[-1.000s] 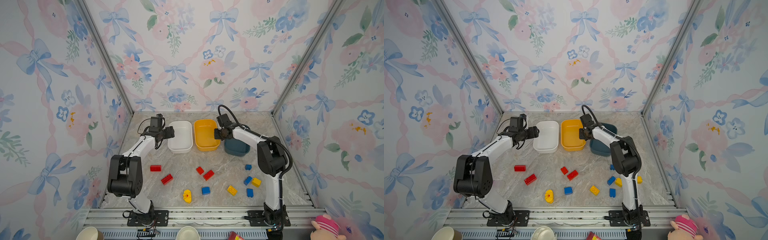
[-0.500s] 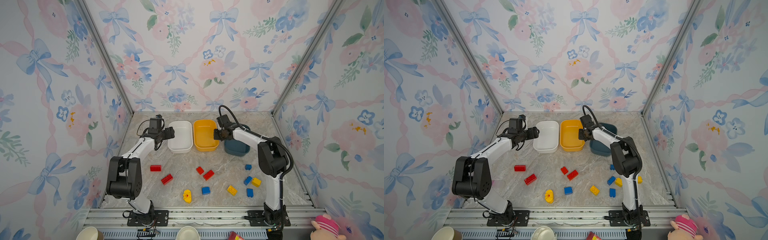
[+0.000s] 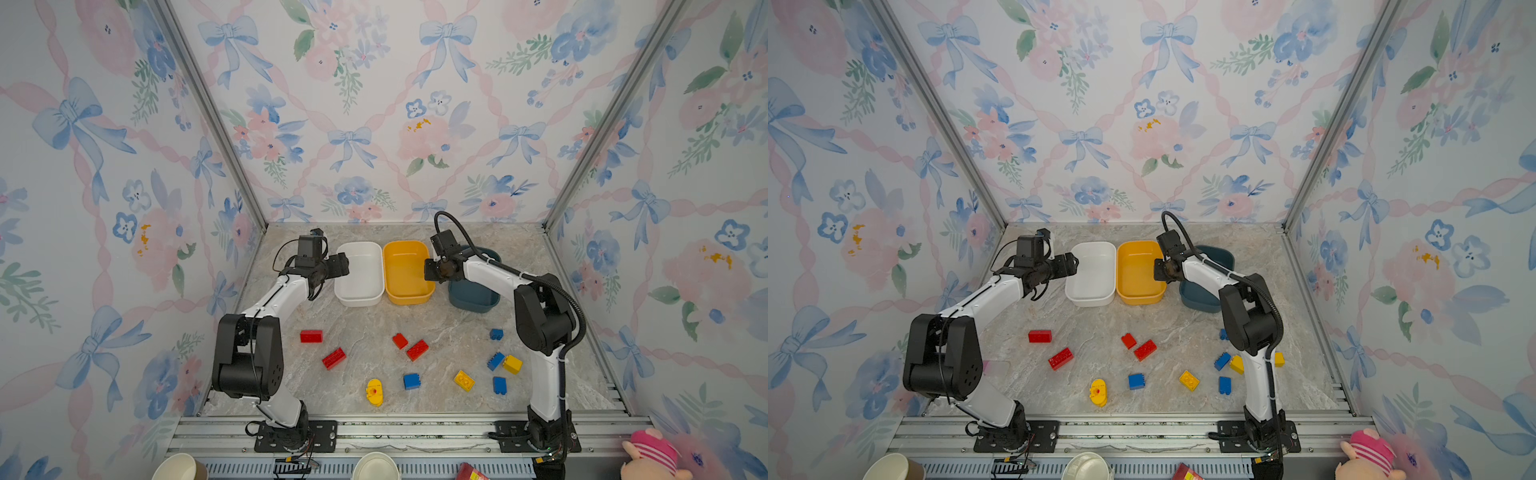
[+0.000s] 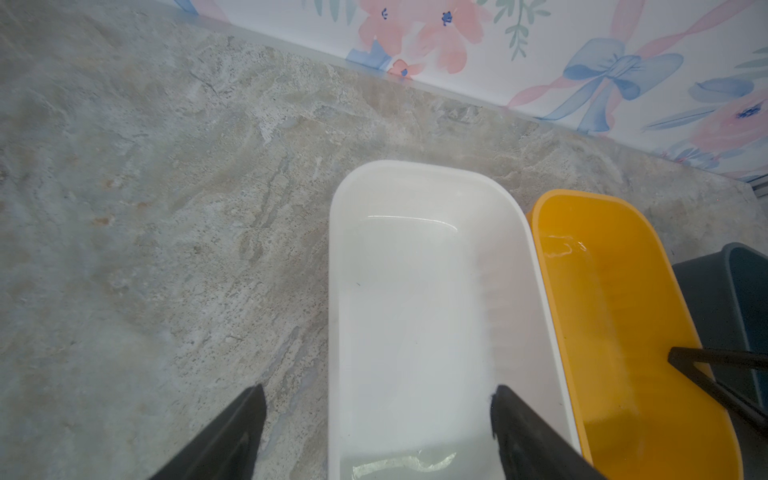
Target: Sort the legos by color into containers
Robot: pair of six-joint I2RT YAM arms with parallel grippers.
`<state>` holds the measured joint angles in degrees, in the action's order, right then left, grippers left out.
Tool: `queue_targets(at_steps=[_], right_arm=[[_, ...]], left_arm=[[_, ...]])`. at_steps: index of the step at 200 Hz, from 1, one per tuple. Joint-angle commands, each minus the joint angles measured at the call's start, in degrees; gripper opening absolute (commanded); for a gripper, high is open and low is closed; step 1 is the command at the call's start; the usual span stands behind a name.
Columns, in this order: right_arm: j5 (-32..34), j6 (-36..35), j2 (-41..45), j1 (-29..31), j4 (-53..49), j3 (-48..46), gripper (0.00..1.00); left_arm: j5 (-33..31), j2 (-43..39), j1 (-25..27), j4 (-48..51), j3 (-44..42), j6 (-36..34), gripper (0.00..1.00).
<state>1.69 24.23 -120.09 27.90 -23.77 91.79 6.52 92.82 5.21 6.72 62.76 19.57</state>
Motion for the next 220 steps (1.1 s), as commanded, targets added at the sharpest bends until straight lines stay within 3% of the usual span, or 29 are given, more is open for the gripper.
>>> queue_targets(at_steps=[1, 31, 76, 123, 180, 220], right_arm=[[-2.0, -0.3, 0.1, 0.7, -1.2, -0.3, 0.14], [-1.2, -0.7, 2.5, 0.7, -1.3, -0.3, 0.36], [-0.4, -1.5, 8.3, -0.3, -3.5, -0.5, 0.51], [-0.4, -3.2, 16.9, -5.2, -6.6, -5.7, 0.61], [-2.3, -5.2, 26.8, -17.1, -8.9, -17.3, 0.65], [-3.1, -6.5, 27.2, -23.1, -7.8, -21.2, 0.65]], left_arm=[[0.8, -1.8, -0.5, -0.5, -0.8, 0.3, 0.87], [1.3, -2.0, -0.5, -0.9, -0.8, 0.5, 0.88], [2.7, -3.2, -0.4, -3.0, -1.7, 1.7, 0.91], [5.1, -7.2, -0.2, -8.4, -6.3, 3.6, 0.93], [6.6, -13.8, -0.2, -14.2, -13.8, 6.3, 0.94], [7.4, -15.6, -0.1, -16.3, -16.7, 8.1, 0.95]])
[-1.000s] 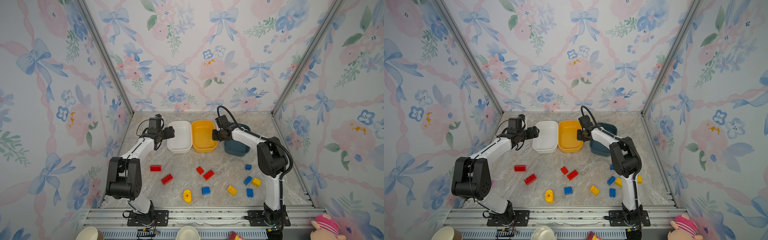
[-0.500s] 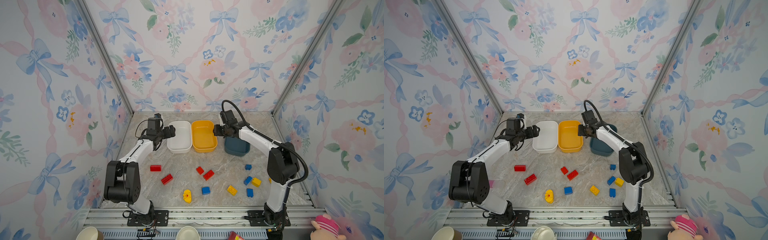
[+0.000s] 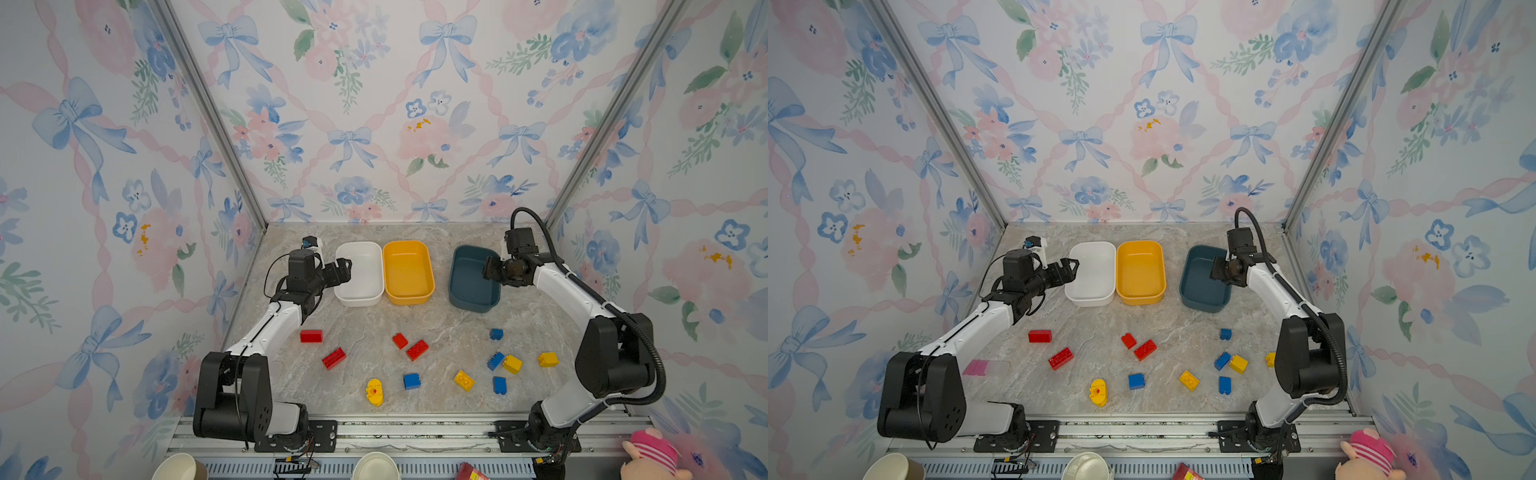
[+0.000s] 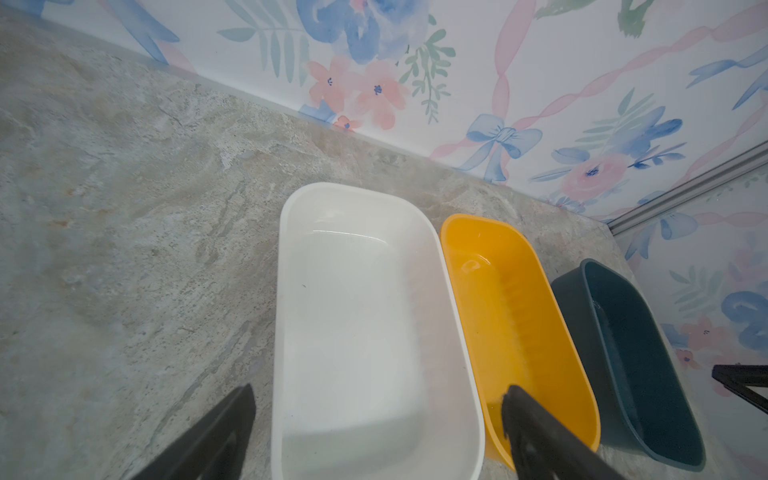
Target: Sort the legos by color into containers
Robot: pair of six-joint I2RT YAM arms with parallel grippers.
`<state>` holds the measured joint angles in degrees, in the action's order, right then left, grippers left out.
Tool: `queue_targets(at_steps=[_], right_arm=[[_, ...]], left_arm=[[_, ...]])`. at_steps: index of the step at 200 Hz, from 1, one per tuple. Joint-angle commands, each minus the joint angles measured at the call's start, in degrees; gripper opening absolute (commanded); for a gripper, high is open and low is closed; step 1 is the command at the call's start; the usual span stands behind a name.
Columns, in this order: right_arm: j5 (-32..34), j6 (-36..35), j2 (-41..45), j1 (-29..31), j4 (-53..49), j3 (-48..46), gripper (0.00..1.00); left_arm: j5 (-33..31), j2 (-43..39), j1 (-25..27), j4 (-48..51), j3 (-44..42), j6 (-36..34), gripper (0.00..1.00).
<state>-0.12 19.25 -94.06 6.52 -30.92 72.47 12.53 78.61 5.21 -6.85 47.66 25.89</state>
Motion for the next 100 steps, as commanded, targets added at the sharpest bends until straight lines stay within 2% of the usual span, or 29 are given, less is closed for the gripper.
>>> queue_targets(at_steps=[1, 100], right_arm=[[-1.3, -1.5, 1.1, -1.8, -0.6, -1.9, 0.64], [-1.0, -1.3, -6.5, -4.9, 4.4, -3.2, 0.52]], left_arm=[[1.4, -1.4, -0.1, -2.7, -1.7, 1.9, 0.95], [2.1, -2.9, 0.0, -5.0, -3.9, 3.0, 0.97]])
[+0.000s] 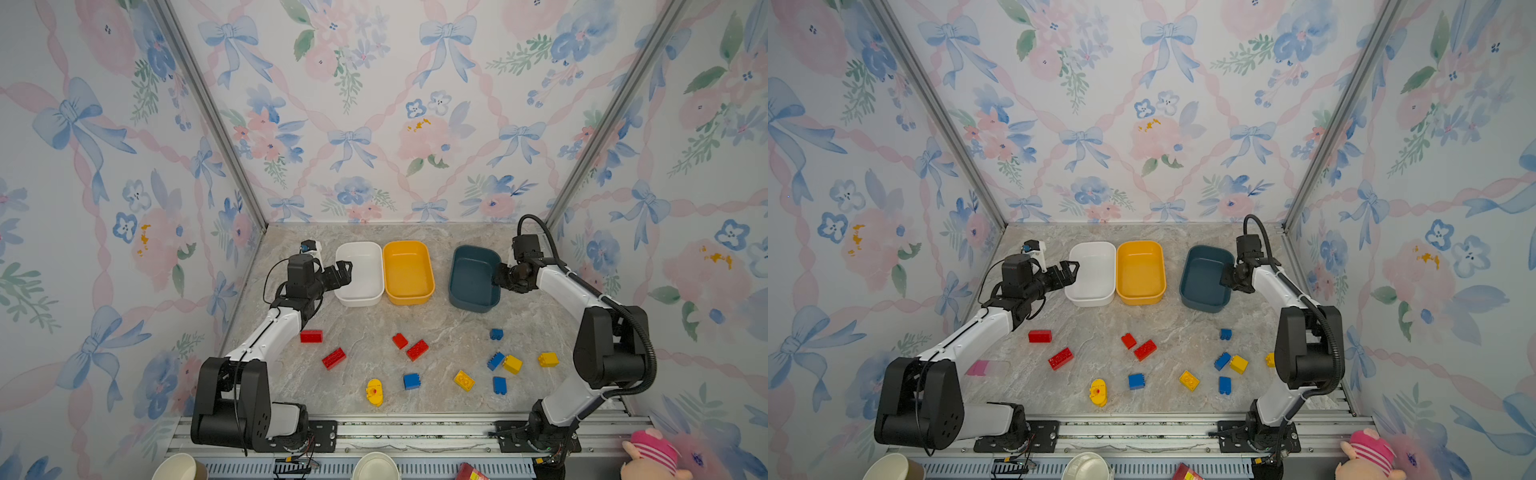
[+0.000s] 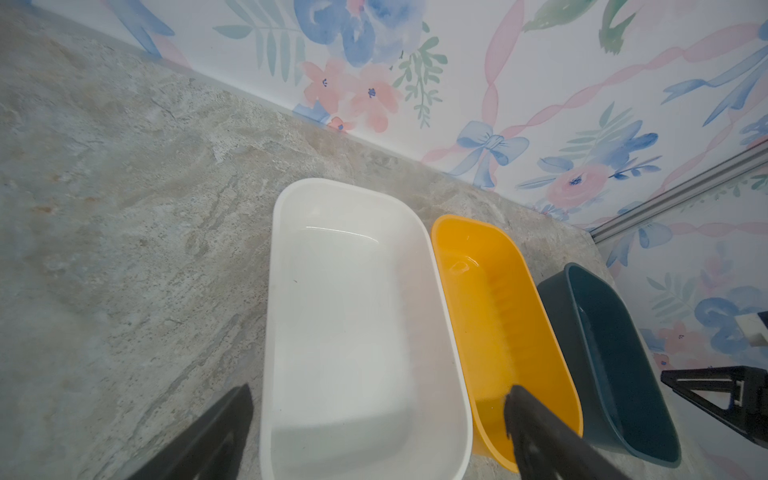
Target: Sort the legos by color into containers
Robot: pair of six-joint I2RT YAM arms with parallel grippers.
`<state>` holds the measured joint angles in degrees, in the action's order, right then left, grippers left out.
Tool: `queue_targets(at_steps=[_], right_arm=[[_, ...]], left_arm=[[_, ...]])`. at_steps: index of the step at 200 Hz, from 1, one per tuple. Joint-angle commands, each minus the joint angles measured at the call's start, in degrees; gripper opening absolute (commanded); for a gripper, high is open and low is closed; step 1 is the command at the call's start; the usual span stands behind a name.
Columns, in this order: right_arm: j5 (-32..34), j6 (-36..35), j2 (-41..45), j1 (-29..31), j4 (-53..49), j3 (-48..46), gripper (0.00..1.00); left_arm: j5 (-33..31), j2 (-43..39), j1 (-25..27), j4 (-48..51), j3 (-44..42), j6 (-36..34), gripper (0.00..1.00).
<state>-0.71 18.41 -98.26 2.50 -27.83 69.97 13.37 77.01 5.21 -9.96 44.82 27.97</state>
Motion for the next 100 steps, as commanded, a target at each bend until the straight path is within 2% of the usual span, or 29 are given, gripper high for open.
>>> queue_targets(at_steps=[1, 100], right_arm=[[-0.5, -0.5, -2.4, -1.0, 1.4, -0.7, 0.52], [-1.4, 0.2, -5.9, -1.0, 4.2, -1.2, 0.2]], left_arm=[[1.2, -1.3, 0.0, -1.9, -1.1, 1.0, 0.97], [1.4, -2.0, 0.1, -2.7, -2.3, 1.4, 0.98]])
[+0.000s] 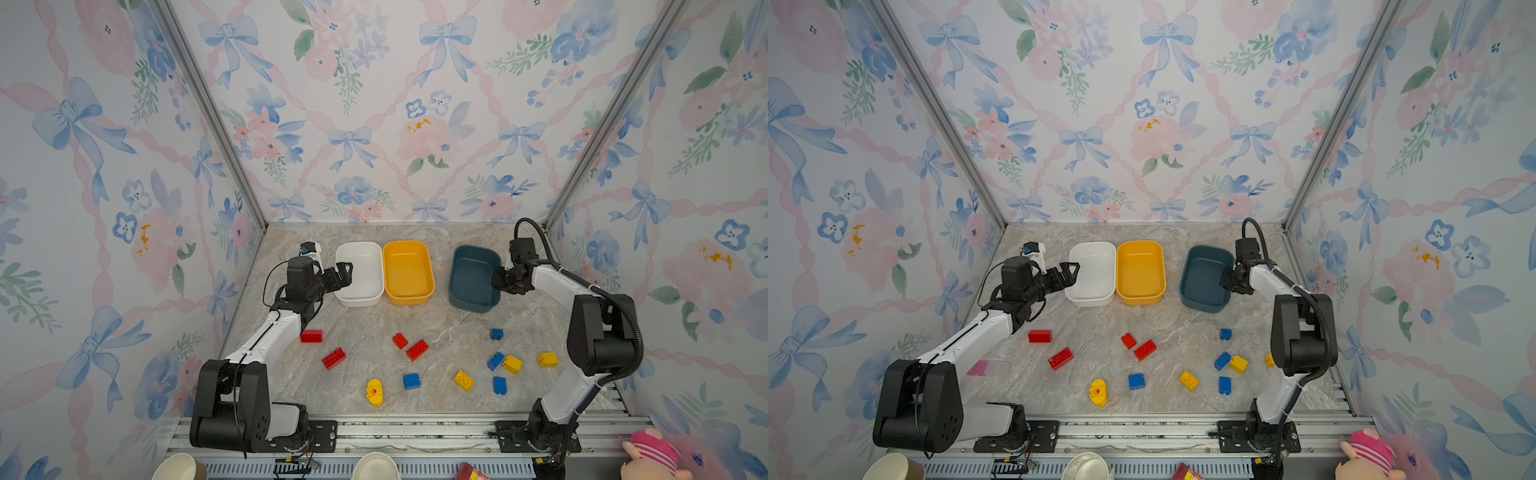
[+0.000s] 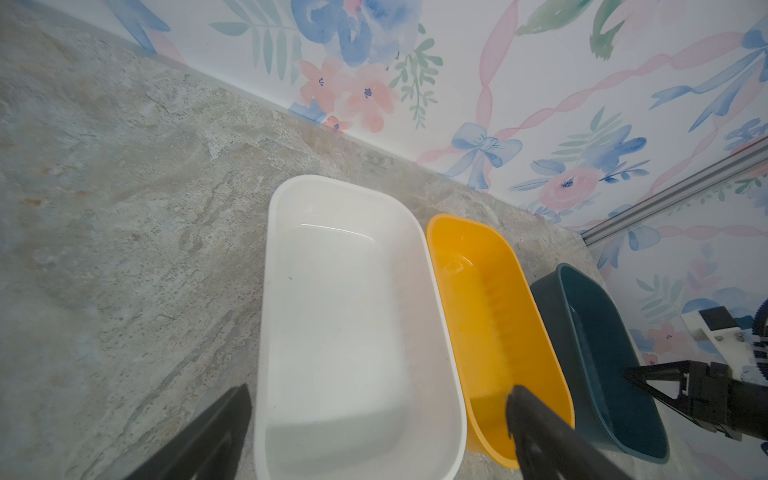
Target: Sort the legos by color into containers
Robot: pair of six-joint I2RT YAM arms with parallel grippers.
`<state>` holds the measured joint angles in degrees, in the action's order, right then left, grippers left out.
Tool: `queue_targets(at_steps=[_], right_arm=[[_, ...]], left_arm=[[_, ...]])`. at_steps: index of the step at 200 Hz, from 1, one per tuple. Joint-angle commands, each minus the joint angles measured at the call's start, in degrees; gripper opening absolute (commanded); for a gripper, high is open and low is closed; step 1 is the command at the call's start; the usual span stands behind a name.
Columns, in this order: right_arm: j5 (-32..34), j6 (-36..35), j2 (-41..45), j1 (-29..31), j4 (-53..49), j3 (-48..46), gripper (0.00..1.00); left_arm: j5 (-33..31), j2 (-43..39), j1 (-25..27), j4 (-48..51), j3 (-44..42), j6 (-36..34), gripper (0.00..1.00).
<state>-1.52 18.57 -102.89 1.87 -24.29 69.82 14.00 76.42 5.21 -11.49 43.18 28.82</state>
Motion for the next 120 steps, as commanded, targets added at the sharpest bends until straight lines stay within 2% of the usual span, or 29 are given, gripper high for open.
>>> queue_targets(at_steps=[1, 45, 120], right_arm=[[-0.6, 0.0, -1.3, -0.3, 0.7, -0.9, 0.2], [-0.7, -1.5, -2.1, 0.4, 0.0, 0.5, 0.05], [-2.3, -7.8, -5.9, 2.2, -2.0, 6.4, 0.0]], left_arm=[[0.8, -1.4, 0.1, -1.2, -0.7, 0.6, 0.98], [0.8, -1.4, 0.1, -1.2, -0.9, 0.2, 0.98], [1.6, -1.1, 0.0, -1.2, -1.1, -0.8, 0.98]])
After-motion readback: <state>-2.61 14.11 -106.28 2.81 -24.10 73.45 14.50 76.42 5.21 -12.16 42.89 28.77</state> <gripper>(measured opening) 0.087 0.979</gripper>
